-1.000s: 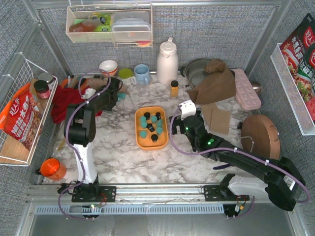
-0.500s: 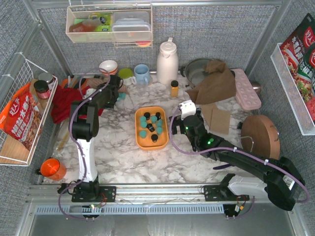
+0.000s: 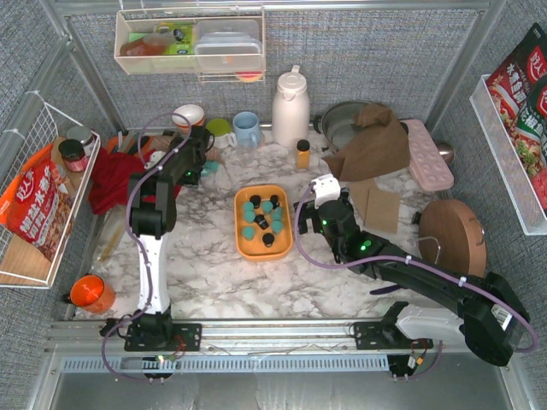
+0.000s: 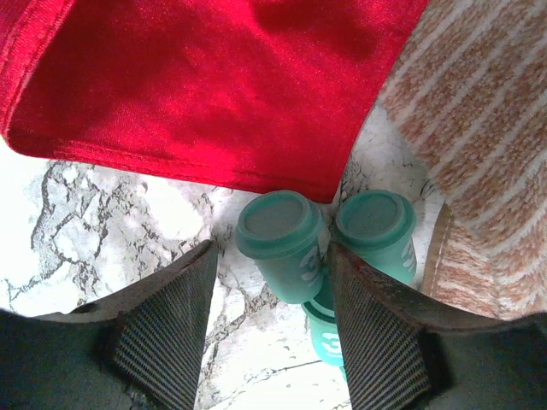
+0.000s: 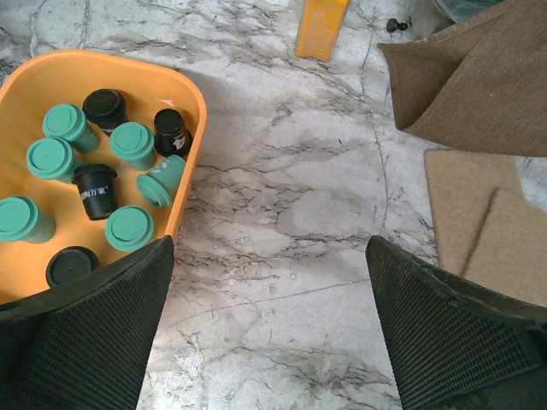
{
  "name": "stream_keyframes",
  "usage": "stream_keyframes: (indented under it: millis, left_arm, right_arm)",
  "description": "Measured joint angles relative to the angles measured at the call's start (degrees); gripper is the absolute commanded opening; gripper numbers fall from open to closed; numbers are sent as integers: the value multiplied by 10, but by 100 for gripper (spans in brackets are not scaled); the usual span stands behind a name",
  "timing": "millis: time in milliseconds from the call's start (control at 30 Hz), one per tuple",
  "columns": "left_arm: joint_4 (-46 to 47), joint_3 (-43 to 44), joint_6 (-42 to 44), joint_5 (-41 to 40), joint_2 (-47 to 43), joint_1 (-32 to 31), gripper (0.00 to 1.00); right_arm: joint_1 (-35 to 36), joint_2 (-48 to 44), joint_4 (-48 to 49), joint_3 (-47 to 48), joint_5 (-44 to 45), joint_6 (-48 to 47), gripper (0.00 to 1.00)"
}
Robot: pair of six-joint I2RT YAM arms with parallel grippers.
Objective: Mix the coffee capsules in the storage basket
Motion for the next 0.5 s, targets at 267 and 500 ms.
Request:
stream_keyframes:
  millis: [267, 500]
  left_arm:
    - [-21, 7, 5, 5, 5, 2, 48]
    - [-7, -24, 44, -4, -11, 2, 45]
  right_arm:
    - [0, 0, 0, 0, 0, 0, 99]
    - [0, 0, 0, 0, 0, 0, 99]
